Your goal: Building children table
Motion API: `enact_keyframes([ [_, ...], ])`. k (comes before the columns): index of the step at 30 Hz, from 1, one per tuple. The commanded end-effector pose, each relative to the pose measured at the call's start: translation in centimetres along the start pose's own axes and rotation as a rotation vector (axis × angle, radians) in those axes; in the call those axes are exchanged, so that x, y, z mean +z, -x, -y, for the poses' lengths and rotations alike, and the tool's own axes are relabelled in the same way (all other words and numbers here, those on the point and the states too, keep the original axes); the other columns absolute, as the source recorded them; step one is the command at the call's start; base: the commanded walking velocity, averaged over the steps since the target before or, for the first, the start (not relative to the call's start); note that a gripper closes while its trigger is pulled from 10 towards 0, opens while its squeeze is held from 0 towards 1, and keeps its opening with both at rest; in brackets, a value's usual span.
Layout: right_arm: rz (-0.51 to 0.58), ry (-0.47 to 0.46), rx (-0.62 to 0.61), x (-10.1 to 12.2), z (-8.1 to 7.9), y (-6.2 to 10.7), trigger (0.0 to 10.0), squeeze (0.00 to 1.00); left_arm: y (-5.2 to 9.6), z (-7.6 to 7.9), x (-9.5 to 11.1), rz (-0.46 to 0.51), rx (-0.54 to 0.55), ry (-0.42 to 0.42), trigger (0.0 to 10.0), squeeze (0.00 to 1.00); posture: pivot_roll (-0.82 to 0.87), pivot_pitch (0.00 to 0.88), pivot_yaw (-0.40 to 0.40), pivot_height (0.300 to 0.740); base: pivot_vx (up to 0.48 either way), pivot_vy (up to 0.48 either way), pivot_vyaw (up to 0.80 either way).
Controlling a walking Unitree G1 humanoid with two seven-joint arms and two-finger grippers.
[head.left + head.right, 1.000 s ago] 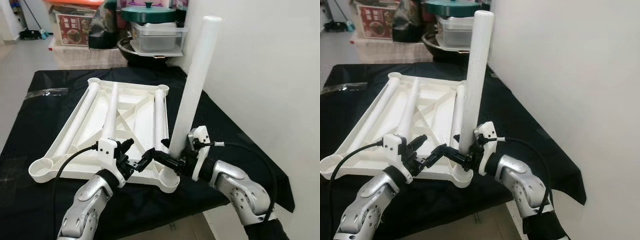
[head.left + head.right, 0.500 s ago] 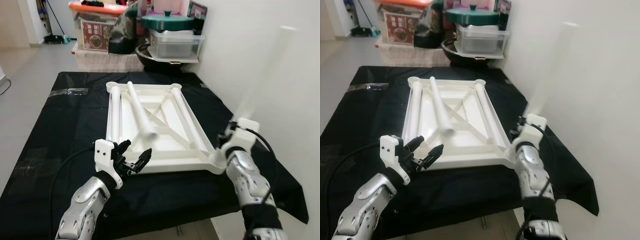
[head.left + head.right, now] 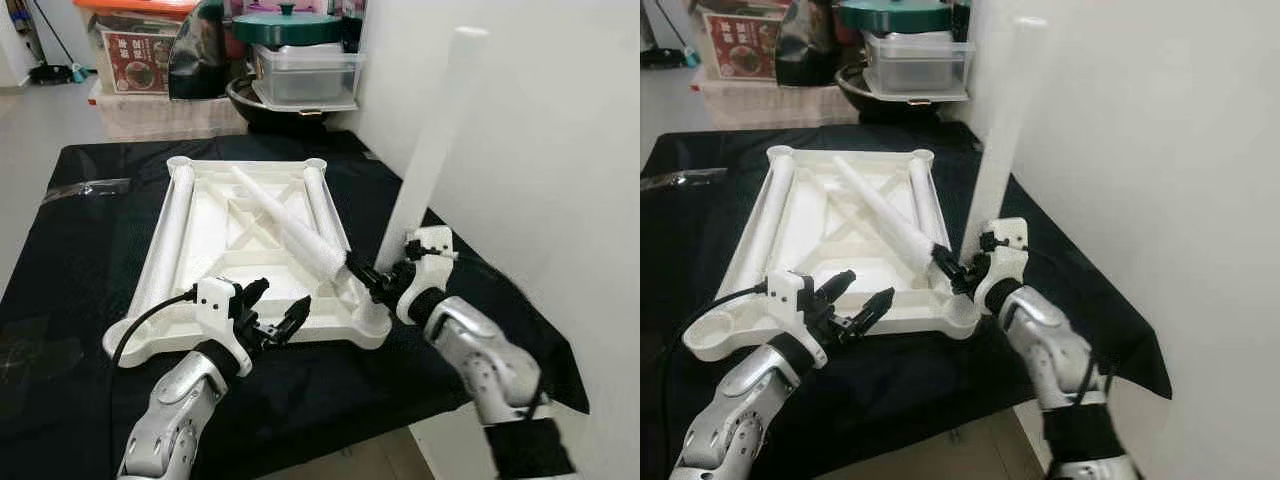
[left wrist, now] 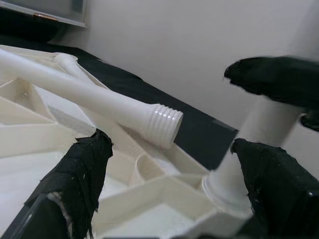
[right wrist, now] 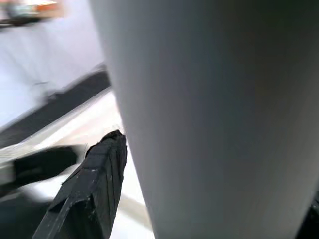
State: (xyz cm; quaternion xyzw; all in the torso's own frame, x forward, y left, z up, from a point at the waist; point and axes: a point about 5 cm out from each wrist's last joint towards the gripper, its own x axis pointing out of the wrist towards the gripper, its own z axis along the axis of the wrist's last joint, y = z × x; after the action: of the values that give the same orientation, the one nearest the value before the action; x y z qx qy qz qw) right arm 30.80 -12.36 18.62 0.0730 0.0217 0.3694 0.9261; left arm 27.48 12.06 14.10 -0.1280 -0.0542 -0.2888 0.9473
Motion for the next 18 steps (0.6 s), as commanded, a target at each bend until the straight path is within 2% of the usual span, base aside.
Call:
enact_keyframes([
  [1, -0.031, -0.006, 0.135, -0.6, -1.3, 0.1, 10.0, 0.00, 0.0, -0.2, -0.3, -0.012, 0.004, 0.013, 10.0, 0.00, 0.06, 0.000, -0.120, 0.740, 0.000, 0.000, 0.00],
  [8, -0.079, -0.008, 0.239, -1.8, -1.8, 0.4, 10.0, 0.00, 0.0, -0.1, -0.4, -0.013, 0.003, 0.011, 10.0, 0.00, 0.06, 0.000, -0.123, 0.740, 0.000, 0.000, 0.00],
  [9, -0.087, -0.026, 0.225, -2.3, -1.6, 0.3, 3.3, 0.00, 0.0, 0.0, -0.4, -0.014, 0.001, 0.008, 10.0, 0.00, 0.06, 0.000, -0.123, 0.740, 0.000, 0.000, 0.00],
  [10, -0.087, -0.026, 0.225, -2.3, -1.6, 0.3, 3.3, 0.00, 0.0, 0.0, -0.4, -0.014, 0.001, 0.008, 10.0, 0.00, 0.06, 0.000, -0.123, 0.740, 0.000, 0.000, 0.00],
  [11, -0.100, -0.038, 0.172, -2.8, -1.1, 0.0, 0.0, 0.00, 0.1, 0.1, -0.4, -0.014, 0.002, 0.007, 10.0, 0.00, 0.06, 0.000, -0.123, 0.740, 0.000, 0.000, 0.00],
  [12, -0.100, -0.038, 0.172, -2.8, -1.1, 0.0, 0.0, 0.00, 0.1, 0.1, -0.4, -0.014, 0.002, 0.007, 10.0, 0.00, 0.06, 0.000, -0.123, 0.740, 0.000, 0.000, 0.00],
  [13, -0.126, -0.048, 0.010, -3.5, 0.5, -0.6, 0.0, 0.00, 0.1, 0.0, -0.4, -0.013, 0.006, 0.009, 10.0, 0.00, 0.07, 0.000, -0.127, 0.740, 0.000, 0.000, 0.00],
  [15, -0.126, -0.048, 0.010, -3.5, 0.5, -0.6, 0.0, 0.00, 0.1, 0.0, -0.4, -0.013, 0.006, 0.009, 10.0, 0.00, 0.07, 0.000, -0.127, 0.740, 0.000, 0.000, 0.00],
  [16, -0.158, -0.097, -0.361, -4.5, 4.0, -0.4, 0.0, 0.00, 0.1, 0.1, -0.4, -0.013, 0.003, 0.009, 10.0, 0.00, 0.06, 0.000, -0.122, 0.740, 0.000, 0.000, 0.00],
  [17, -0.210, -0.115, -0.705, -5.5, 6.9, 1.0, 0.0, 0.00, 0.2, 0.1, -0.4, -0.013, 0.003, 0.008, 10.0, 0.00, 0.06, 0.000, -0.122, 0.740, 0.000, 0.000, 0.00],
  [18, -0.227, -0.133, -0.936, -6.2, 8.4, 2.5, 0.0, 0.00, 0.2, 0.0, -0.4, -0.012, 0.006, 0.010, 10.0, 0.00, 0.06, 0.000, -0.124, 0.740, 0.000, 0.000, 0.00],
])
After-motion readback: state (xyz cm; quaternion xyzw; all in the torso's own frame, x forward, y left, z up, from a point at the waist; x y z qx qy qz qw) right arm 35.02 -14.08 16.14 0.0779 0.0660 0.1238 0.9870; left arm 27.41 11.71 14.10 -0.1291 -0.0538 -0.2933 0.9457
